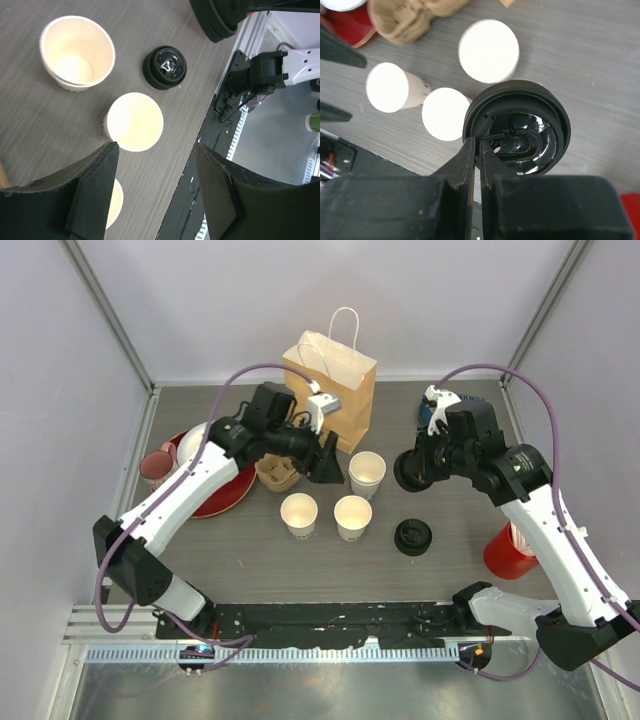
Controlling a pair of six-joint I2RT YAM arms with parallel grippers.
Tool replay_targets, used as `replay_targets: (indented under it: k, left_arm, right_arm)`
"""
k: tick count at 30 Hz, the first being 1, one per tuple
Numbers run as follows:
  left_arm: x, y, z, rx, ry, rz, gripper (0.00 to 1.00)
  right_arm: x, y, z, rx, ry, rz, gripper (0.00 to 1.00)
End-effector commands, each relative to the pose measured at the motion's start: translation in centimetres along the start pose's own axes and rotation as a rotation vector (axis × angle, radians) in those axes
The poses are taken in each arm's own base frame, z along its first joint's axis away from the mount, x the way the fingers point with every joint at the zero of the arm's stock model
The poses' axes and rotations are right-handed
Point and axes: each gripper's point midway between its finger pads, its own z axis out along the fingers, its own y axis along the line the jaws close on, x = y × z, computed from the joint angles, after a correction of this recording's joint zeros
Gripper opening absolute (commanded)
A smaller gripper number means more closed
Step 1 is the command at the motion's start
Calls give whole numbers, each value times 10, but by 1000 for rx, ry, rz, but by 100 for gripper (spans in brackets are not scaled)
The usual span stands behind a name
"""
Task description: Pack the takeout coffee
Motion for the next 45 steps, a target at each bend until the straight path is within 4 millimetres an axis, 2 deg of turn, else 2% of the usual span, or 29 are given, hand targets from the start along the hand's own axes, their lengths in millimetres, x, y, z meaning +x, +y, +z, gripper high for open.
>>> replay_targets:
  k: [1, 3, 4, 6, 7, 8, 9, 10, 13, 17, 22, 26, 33, 38, 41, 44, 45]
  left_arm:
    - [-21, -10, -51, 46, -100, -9, 67]
    - [-26, -10, -68, 44, -133, 2, 69]
    - [-29, -2, -77, 27, -153, -2, 72]
    - [-31, -3, -92, 24, -177, 8, 74]
    - [-33, -9, -97, 48, -184, 11, 75]
    - [-31, -13, -101, 63, -183, 2, 75]
    - [-32, -14, -107, 73, -193, -5, 75]
    - [-32, -25, -113, 117, -200, -10, 73]
    - [-27, -37, -124, 158, -201, -27, 67]
    - [-15, -46, -128, 195, -173, -76, 58]
    - [-17, -49, -129, 217, -190, -108, 49]
    - [-27, -49, -126, 253, -220, -119, 49]
    - [-33, -46, -125, 251, -241, -104, 47]
    - [-34, -35, -119, 213, -250, -102, 45]
    - [-36, -34, -119, 211, -257, -97, 39]
    - [-37, -33, -119, 214, -260, -93, 28]
    - [-37, -33, -119, 216, -259, -96, 20]
  right_arm:
    - [-48, 49, -15, -216, -140, -117, 1]
    - [-66, 68, -19, -278, -197, -180, 1]
    - [-69, 76, -19, -301, -210, -207, 1]
    - [-76, 104, -18, -375, -239, -313, 1]
    - [-80, 117, -19, -421, -268, -353, 1]
    - [-77, 133, -19, -472, -272, -404, 1]
    - [-76, 141, -19, -503, -289, -457, 1]
    - [-79, 151, -22, -553, -314, -479, 1]
    - [-86, 163, -20, -609, -343, -518, 1]
    - [-83, 181, -23, -718, -362, -562, 1]
    - [-79, 191, -29, -796, -383, -598, 1]
    - [-71, 198, -31, -838, -373, -613, 1]
    - [-67, 199, -34, -858, -373, -619, 1]
    - [-65, 201, -35, -871, -371, -625, 1]
    - [-64, 200, -35, -870, -371, -627, 1]
    - [-63, 200, -35, -875, -369, -629, 1]
    - [-62, 200, -35, -874, -368, -629, 1]
